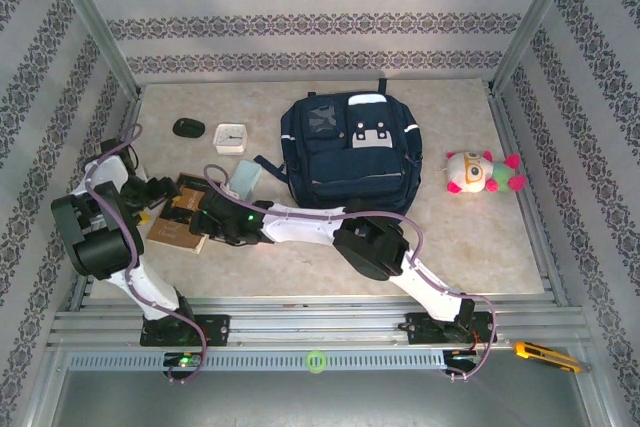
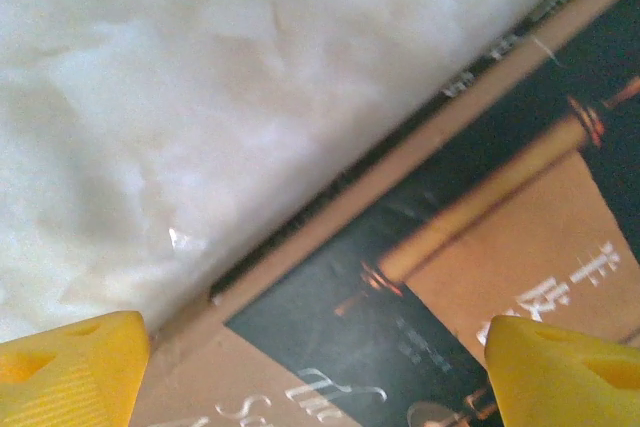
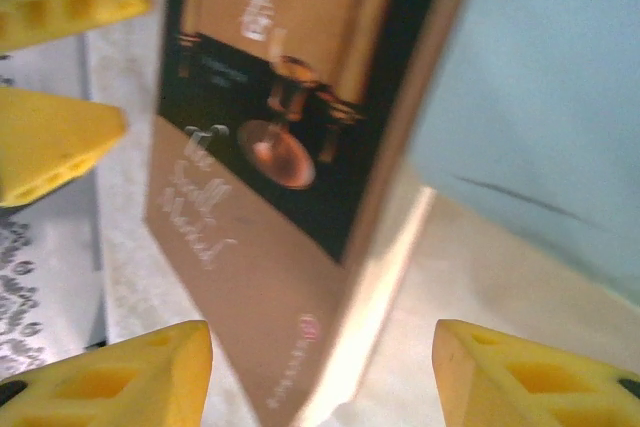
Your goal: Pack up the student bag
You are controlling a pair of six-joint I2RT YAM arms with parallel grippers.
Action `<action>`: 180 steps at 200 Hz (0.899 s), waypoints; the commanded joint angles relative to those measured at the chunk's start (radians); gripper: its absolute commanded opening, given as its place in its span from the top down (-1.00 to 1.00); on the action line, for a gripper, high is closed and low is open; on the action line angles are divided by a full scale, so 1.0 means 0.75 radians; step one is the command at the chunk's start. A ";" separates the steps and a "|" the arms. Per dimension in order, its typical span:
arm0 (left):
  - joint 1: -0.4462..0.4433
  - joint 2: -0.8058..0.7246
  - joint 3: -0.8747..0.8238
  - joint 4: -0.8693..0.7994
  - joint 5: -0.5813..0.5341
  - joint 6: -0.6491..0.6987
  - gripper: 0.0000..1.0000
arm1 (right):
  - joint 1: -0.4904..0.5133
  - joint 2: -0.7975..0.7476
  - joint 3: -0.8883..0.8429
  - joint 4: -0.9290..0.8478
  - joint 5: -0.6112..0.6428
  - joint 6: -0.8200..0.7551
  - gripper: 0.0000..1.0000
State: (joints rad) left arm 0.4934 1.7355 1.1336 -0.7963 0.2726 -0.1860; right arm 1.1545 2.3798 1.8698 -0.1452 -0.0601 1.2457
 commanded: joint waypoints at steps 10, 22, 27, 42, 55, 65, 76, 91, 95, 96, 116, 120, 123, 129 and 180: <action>0.016 0.078 0.044 0.027 0.059 0.019 -0.73 | 0.007 0.071 0.108 -0.018 -0.022 -0.022 -0.18; 0.016 0.104 0.036 0.038 0.080 0.017 -0.71 | 0.008 0.091 0.138 -0.032 -0.028 -0.029 -0.17; 0.015 0.115 0.028 0.042 0.083 0.016 -0.71 | 0.009 0.100 0.152 -0.040 -0.036 -0.031 -0.17; 0.017 0.128 0.006 0.037 0.099 0.020 -0.69 | 0.006 0.125 0.188 -0.062 -0.053 -0.032 -0.16; 0.016 0.124 -0.019 0.036 0.117 0.019 -0.68 | 0.001 0.138 0.198 -0.068 -0.069 -0.025 -0.16; 0.015 0.105 -0.047 0.035 0.151 0.013 -0.67 | -0.010 0.137 0.193 -0.072 -0.075 -0.028 -0.16; 0.014 0.081 -0.080 0.035 0.183 0.000 -0.65 | -0.021 0.127 0.177 -0.081 -0.074 -0.051 -0.16; 0.015 0.037 -0.127 0.042 0.244 -0.024 -0.61 | -0.046 0.089 0.128 -0.089 -0.051 -0.089 -0.16; 0.013 0.023 -0.139 0.045 0.255 -0.035 -0.59 | -0.055 0.074 0.104 -0.085 -0.044 -0.095 -0.16; 0.011 0.017 -0.143 0.047 0.257 -0.039 -0.59 | -0.057 0.070 0.101 -0.083 -0.043 -0.096 -0.16; -0.011 -0.087 -0.222 0.090 0.309 -0.109 -0.56 | -0.095 -0.004 -0.029 -0.036 -0.026 -0.104 -0.17; -0.023 -0.106 -0.234 0.094 0.315 -0.116 -0.56 | -0.102 -0.020 -0.054 -0.025 -0.023 -0.104 -0.17; -0.031 -0.117 -0.241 0.094 0.315 -0.122 -0.56 | -0.108 -0.029 -0.073 -0.018 -0.019 -0.104 -0.17; -0.044 -0.138 -0.246 0.085 0.314 -0.132 -0.55 | -0.118 -0.049 -0.107 -0.012 -0.011 -0.104 -0.17; -0.235 -0.228 -0.229 0.038 0.263 -0.197 -0.57 | -0.171 -0.178 -0.328 0.050 0.007 -0.150 -0.17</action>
State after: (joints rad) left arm 0.3729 1.6005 0.9466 -0.7189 0.4526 -0.2829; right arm 1.0348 2.2963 1.6932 -0.1024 -0.0933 1.1774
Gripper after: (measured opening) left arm 0.778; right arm 0.583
